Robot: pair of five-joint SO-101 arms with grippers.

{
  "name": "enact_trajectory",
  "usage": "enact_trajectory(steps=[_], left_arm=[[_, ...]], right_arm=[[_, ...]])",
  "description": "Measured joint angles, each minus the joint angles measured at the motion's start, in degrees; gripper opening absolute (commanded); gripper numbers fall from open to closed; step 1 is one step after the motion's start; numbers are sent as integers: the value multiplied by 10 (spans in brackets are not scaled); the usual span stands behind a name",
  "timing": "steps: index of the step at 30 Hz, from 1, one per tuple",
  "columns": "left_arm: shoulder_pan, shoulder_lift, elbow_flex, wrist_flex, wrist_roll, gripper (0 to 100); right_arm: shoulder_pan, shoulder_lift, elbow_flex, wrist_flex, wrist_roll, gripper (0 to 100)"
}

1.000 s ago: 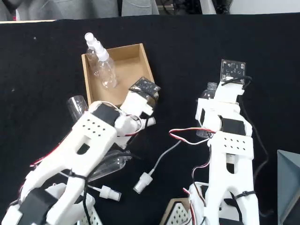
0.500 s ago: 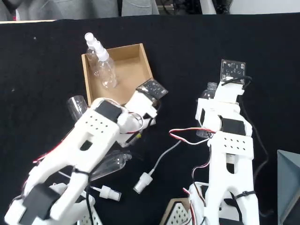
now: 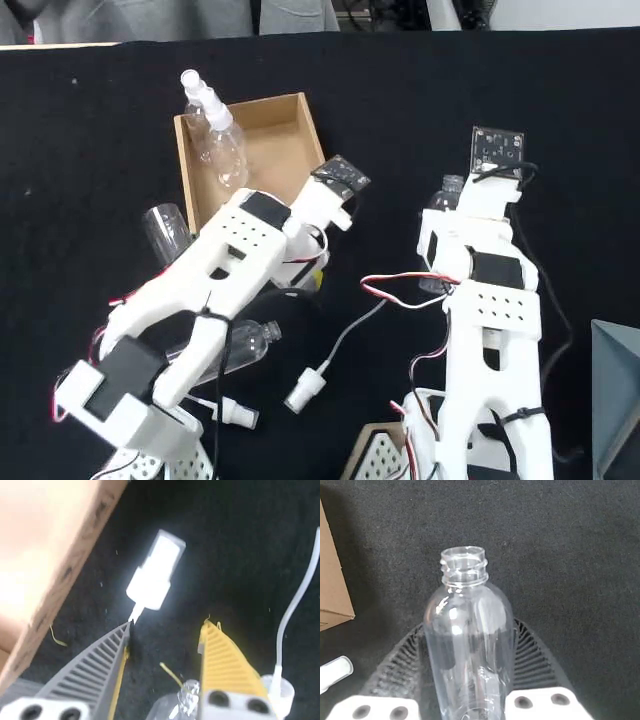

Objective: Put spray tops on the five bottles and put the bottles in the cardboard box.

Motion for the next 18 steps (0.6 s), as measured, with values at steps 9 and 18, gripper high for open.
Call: enact_trajectory(steps=[9, 18], left_arm=[[13, 15, -2, -64, -41, 212], [12, 94, -35, -71, -44, 212]], right_arm=[[0, 0, 0, 0, 0, 53], [0, 0, 0, 0, 0, 53]])
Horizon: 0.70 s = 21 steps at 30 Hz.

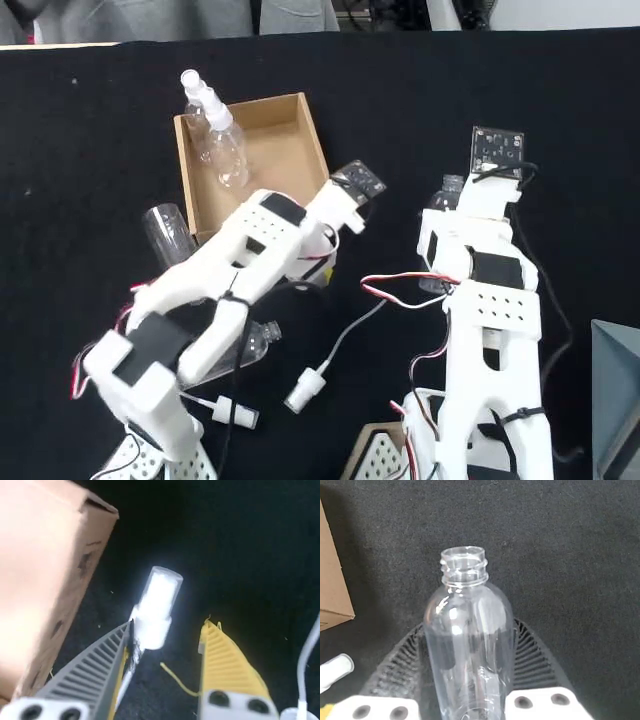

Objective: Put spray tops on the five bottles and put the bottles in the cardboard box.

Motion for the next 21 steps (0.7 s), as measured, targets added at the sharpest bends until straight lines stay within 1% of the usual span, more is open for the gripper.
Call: enact_trajectory(steps=[2, 5, 7, 15, 21], left_arm=[[-3, 25, -19, 1, 0, 187], [3, 55, -50, 31, 0, 110], [4, 71, -74, 49, 0, 76], [5, 138, -150, 106, 0, 64], [5, 148, -180, 142, 0, 59]], right_arm=[[0, 0, 0, 0, 0, 53], [0, 0, 0, 0, 0, 53], [0, 0, 0, 0, 0, 53], [0, 0, 0, 0, 0, 53], [0, 0, 0, 0, 0, 53]])
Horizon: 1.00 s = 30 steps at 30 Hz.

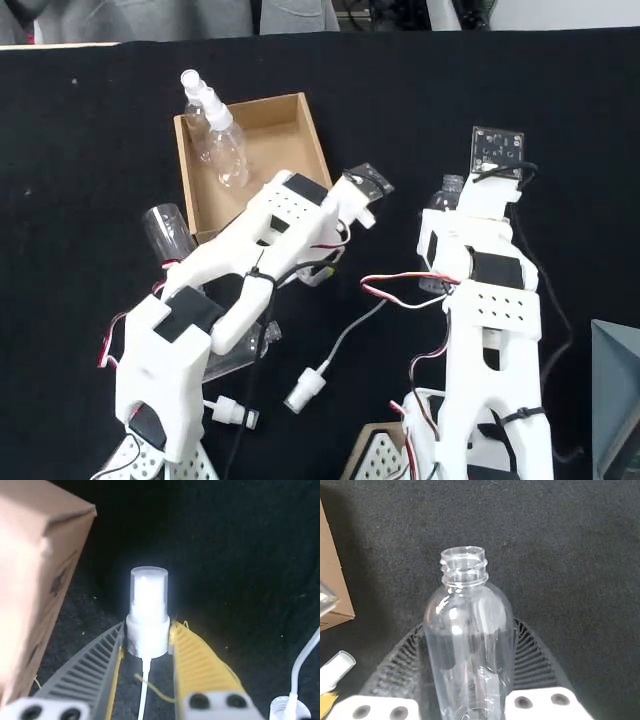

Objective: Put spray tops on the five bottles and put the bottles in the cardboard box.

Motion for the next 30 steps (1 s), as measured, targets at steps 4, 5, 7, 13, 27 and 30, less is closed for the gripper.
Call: enact_trajectory(steps=[4, 5, 7, 13, 27, 30], left_arm=[[0, 0, 0, 3, 0, 30], [0, 0, 0, 3, 0, 30], [0, 0, 0, 10, 0, 29], [-1, 0, -2, 37, 0, 29], [-1, -11, 3, 71, 0, 29], [-1, -43, 33, 71, 0, 29]], right_arm=[[0, 0, 0, 0, 0, 53], [0, 0, 0, 0, 0, 53], [0, 0, 0, 0, 0, 53], [0, 0, 0, 0, 0, 53], [0, 0, 0, 0, 0, 53], [0, 0, 0, 0, 0, 53]])
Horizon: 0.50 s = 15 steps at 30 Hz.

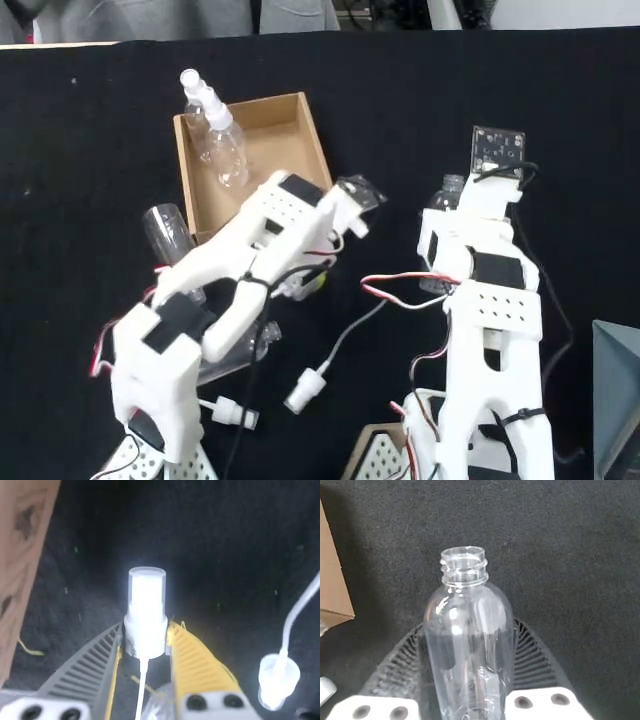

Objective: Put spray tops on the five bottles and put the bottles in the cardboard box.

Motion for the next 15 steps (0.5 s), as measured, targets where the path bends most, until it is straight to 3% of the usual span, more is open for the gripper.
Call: enact_trajectory(steps=[15], left_arm=[[0, -164, 89, 3, 3, 29]], right_arm=[[0, 0, 0, 0, 0, 53]])
